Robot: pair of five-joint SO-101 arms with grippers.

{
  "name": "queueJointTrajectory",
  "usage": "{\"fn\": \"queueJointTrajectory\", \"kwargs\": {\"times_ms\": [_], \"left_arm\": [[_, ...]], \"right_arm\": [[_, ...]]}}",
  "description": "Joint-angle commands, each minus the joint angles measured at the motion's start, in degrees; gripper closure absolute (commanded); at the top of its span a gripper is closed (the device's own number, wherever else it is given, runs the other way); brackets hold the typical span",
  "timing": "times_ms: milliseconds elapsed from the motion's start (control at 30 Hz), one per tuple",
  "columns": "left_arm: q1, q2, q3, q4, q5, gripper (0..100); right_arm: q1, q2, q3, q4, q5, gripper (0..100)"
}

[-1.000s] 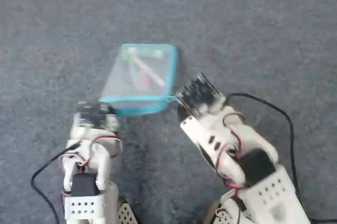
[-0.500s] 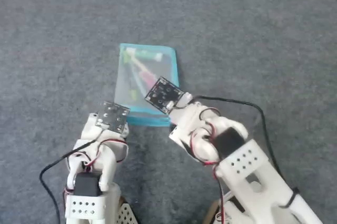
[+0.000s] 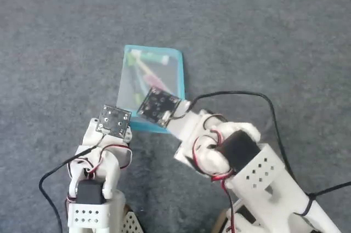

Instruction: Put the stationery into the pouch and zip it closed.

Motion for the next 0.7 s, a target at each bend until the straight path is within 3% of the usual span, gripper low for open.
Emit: {"fn": "queueJointTrajectory", "kwargs": {"times_ms": [0,167,467,667], "left_arm": [[-0.4,-1.1,-0.9,-1.2,0.8,99],[-0.2,-1.1,-0.7,-1.4,0.8,99],[-0.2,-1.1,-0.7,-1.2,0.8,99],[-0.1,-1.1,-0.7,-1.4,0.8,99]], "right_arm": [[3.8,1.1,-0.3,-4.4,2.9,71.4],[14.5,6.1,10.6,-18.2,3.5,71.3],[6.5,11.1,16.5,-26.4,-5.4,71.3],[7.5,17.5,17.2,-31.3,-7.2,71.3]]}}
